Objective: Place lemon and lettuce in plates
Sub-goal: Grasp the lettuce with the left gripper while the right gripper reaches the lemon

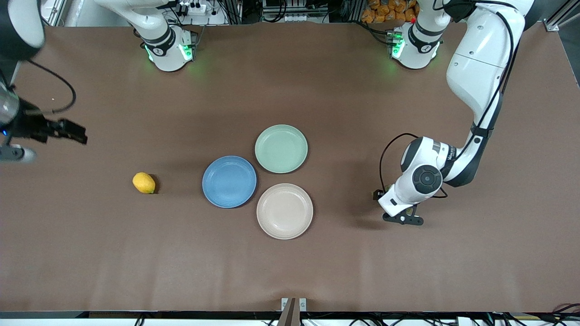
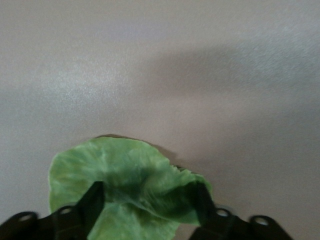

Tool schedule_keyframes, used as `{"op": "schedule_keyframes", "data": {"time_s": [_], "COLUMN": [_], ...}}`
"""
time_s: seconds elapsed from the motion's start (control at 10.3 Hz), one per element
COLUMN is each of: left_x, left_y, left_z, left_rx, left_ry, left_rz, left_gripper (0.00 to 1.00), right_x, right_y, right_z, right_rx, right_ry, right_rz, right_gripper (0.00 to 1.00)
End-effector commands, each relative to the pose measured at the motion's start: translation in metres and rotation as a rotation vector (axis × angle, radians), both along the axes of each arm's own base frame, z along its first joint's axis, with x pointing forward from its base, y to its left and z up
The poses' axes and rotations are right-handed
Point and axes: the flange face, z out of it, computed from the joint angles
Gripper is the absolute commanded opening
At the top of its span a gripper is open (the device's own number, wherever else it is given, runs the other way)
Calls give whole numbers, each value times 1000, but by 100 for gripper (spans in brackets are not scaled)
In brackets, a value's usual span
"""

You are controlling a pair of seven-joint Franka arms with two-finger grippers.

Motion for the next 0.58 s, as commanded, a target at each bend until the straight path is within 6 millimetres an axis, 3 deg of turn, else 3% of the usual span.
{"op": "schedule_keyframes", "data": {"time_s": [0.0,0.19,0.29,0.39,0.49], "left_x": [-1,-1,1,3,-1], "left_y": [4,-7,-11,-19,-43], "left_z": [0,11,29,50,75], "left_rx": [18,22,16,4,-13], "left_ry": [-20,-39,-64,-94,-129], "left_rz": [35,89,109,124,109], "left_gripper": [0,0,0,0,0], "right_x": [9,7,9,10,9], "right_y": [-8,-9,-10,-8,-4], "right_z": [-105,-189,-219,-240,-257], "right_rx": [21,19,26,31,30], "right_ry": [4,52,72,85,105], "right_rz": [-8,25,107,164,201], "right_gripper": [100,100,100,100,100]}}
